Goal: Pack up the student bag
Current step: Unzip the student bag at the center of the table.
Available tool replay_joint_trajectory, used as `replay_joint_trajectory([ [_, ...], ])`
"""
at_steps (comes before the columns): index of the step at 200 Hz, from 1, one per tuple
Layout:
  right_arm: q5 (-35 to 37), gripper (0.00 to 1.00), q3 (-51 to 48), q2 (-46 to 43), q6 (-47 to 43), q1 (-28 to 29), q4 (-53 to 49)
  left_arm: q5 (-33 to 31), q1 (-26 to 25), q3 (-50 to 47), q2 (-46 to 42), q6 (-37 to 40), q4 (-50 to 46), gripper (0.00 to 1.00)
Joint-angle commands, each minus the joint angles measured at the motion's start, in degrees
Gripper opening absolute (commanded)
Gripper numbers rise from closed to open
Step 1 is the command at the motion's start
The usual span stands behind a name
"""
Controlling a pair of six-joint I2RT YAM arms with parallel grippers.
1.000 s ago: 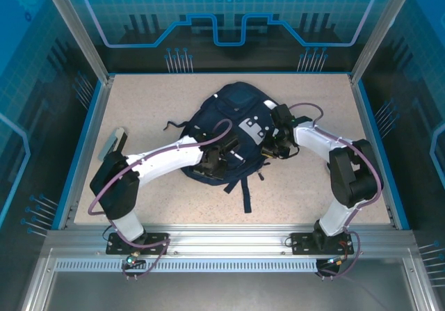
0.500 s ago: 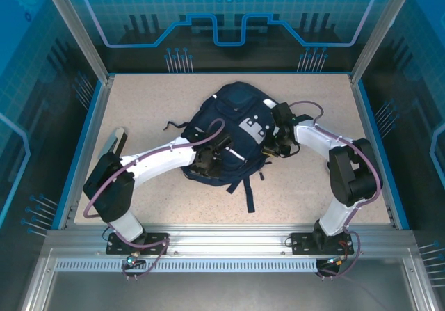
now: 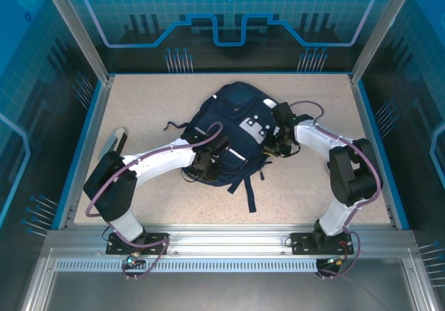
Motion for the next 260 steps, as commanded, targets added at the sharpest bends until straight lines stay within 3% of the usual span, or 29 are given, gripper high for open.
replay_joint_trajectory([
  [1,2.5,0.08,1.0,-0.1,-0.7,-1.0,-1.2,2.3,0.9,-0.5,0.3,-0.5,1.3,0.25],
  [37,2.7,0.08,1.0,-0.5,-0.6,-1.0,-1.4,1.9,1.0,1.0,0.2,-0.2,1.4,0.21],
  [81,4.6,0.07,1.0,-0.8,-1.1,-1.7,-2.3,0.8,1.1,1.2,-1.3,0.5,-0.9,0.0],
  [127,8.0,0.07,3.6,0.8,-4.2,-6.3,-3.3,-1.0,2.2,-0.1,-5.0,2.1,-3.5,0.0],
  [147,6.1,0.08,5.7,2.1,-6.5,-7.8,-2.7,-0.7,2.9,-0.6,-5.9,1.9,-2.0,0.0],
  [159,3.5,0.12,7.0,2.4,-8.2,-7.9,-2.4,0.8,3.1,-0.7,-5.8,1.9,-0.3,0.0],
  [184,1.1,0.32,8.4,1.4,-9.5,-7.6,-3.9,4.6,2.9,0.7,-5.5,1.0,2.3,0.0],
  [211,4.3,0.45,7.2,-2.6,-8.9,-7.7,-6.5,8.5,2.2,2.8,-7.7,-4.6,5.0,0.23],
  [247,3.3,0.54,4.4,-7.8,-7.6,-7.7,-8.5,5.0,-1.7,5.5,-7.7,-14.4,6.2,0.52],
  [260,1.6,0.56,2.8,-9.7,-6.9,-7.7,-8.3,5.3,-2.8,5.8,-6.7,-18.3,7.8,0.57],
])
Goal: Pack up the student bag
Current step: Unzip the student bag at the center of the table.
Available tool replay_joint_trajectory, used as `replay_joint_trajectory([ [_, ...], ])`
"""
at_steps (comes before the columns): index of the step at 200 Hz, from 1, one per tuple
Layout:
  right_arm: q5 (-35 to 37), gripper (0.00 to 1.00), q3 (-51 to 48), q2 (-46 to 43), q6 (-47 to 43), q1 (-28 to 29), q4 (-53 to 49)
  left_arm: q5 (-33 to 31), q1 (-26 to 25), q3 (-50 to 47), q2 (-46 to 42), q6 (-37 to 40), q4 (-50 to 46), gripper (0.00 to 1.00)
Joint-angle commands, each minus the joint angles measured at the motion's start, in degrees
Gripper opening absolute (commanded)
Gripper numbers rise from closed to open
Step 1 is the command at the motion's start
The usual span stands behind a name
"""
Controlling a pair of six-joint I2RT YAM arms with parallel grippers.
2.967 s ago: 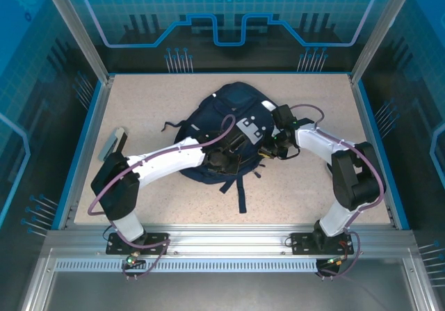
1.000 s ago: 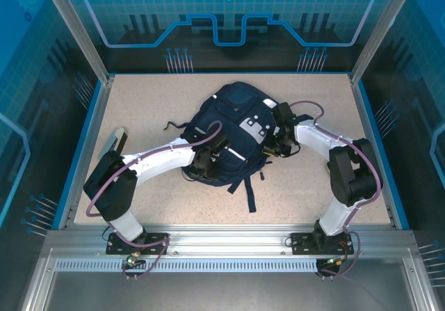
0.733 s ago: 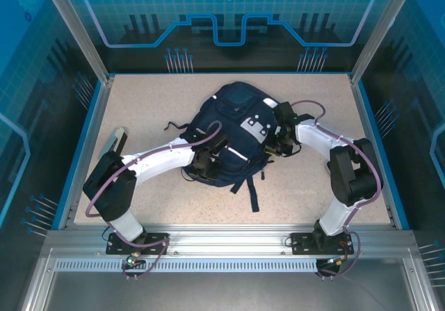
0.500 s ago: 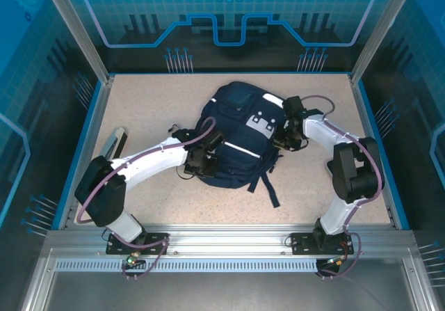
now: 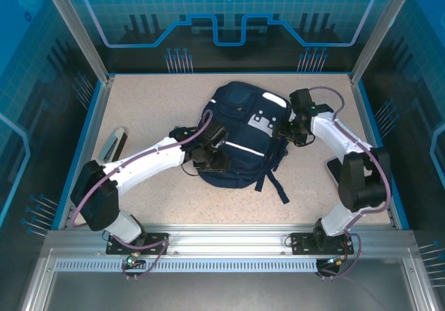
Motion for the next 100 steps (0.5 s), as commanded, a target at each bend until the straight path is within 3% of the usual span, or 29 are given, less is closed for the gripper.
replay_joint_trajectory([
  [1,-1.9,0.56,-2.9,-4.1,1.3,0.0,-2.6,0.3,-2.0,2.0,-0.1,-9.7,2.7,0.58],
  [53,-7.6,0.57,-8.8,-10.1,4.7,0.3,-0.6,2.6,-4.0,6.4,8.7,-15.0,2.7,0.58],
  [100,-8.2,0.55,-11.0,-11.8,6.0,1.1,0.2,3.4,-4.3,8.6,13.0,-14.7,1.9,0.43],
])
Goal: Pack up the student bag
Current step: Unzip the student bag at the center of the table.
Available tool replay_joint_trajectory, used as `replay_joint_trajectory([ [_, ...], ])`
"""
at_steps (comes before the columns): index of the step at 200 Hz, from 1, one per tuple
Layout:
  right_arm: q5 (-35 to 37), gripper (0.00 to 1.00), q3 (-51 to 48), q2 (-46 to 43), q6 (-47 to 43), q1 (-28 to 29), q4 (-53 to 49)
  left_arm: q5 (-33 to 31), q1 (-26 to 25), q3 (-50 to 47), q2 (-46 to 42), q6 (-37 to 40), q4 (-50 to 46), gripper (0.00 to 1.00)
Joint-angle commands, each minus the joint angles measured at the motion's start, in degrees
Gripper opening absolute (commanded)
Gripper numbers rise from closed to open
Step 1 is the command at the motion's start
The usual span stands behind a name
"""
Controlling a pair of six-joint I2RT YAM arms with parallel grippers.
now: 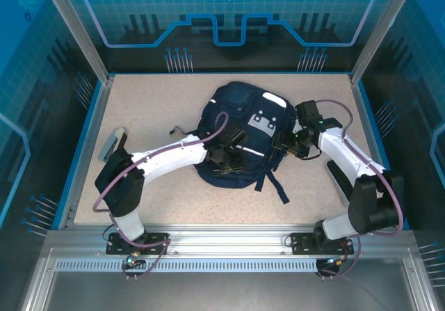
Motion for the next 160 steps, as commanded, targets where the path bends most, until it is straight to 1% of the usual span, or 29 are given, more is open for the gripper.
replay_joint_trajectory([
  [1,-1.7,0.55,-1.0,-1.5,1.7,0.9,0.2,1.6,-0.5,2.2,1.4,-1.3,-1.5,0.43],
  [14,-1.7,0.55,-1.2,-1.5,1.8,1.1,0.3,1.8,-0.5,2.4,2.3,-1.4,-1.5,0.37],
  [62,-2.6,0.53,-2.0,-1.9,2.8,2.0,-0.1,3.0,-0.6,2.6,4.7,-1.9,-2.6,0.33],
  [92,-3.2,0.52,-2.5,-2.2,3.6,3.2,0.1,2.2,-0.7,2.9,5.2,-1.5,-2.4,0.23],
  [123,-4.3,0.52,-3.1,-2.2,4.2,4.7,0.3,0.2,-0.6,3.5,5.0,-0.4,-3.2,0.0],
  [148,-6.2,0.51,-3.3,-2.4,5.3,6.5,0.6,-2.2,-0.5,3.8,2.6,2.2,-5.1,0.0],
  [160,-8.5,0.51,-3.8,-2.4,6.7,7.4,2.0,-3.2,-0.7,3.5,0.6,4.2,-5.6,0.0],
])
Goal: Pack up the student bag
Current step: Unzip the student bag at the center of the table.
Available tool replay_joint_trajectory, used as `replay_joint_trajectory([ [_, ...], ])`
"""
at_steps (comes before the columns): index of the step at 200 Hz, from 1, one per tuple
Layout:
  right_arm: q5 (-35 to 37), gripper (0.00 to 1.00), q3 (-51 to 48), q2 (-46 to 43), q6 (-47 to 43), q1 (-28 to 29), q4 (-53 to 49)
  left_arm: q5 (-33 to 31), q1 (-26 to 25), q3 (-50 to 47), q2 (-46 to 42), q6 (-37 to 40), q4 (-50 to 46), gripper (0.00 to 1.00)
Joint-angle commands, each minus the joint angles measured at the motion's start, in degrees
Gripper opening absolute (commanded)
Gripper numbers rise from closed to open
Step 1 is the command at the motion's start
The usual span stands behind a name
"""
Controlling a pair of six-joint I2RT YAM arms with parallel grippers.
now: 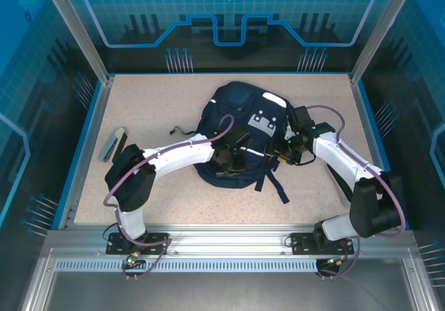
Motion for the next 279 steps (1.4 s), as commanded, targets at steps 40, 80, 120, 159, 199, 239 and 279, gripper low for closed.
replay_joint_trajectory([
  [40,-7.1,0.51,-2.2,-0.3,10.6,6.3,7.4,-4.1,-1.8,-0.6,-9.1,10.3,-1.0,0.0],
  [80,-6.9,0.54,-3.5,0.2,19.9,6.9,11.6,-5.3,-2.7,-3.0,-12.6,13.1,2.7,0.0],
  [120,-2.1,0.53,-6.1,-3.3,25.2,7.0,10.1,-5.2,-3.7,-3.5,-13.2,15.8,5.3,0.0],
  [159,-5.3,0.42,-5.9,-2.2,26.7,7.1,14.9,-5.0,-4.9,-3.0,-13.1,18.6,7.1,0.0],
  [199,-3.7,0.22,-4.0,-0.7,27.8,6.9,15.2,-6.1,-5.0,-4.2,-13.6,18.6,7.0,0.0],
  [239,2.4,0.0,-1.9,-1.2,22.6,5.1,9.5,-14.6,-4.8,-5.7,-14.9,18.5,3.0,0.0],
  [279,6.4,0.0,-2.1,-4.3,15.9,-0.3,4.5,-22.2,-1.7,-11.7,-17.4,20.9,1.0,0.0],
])
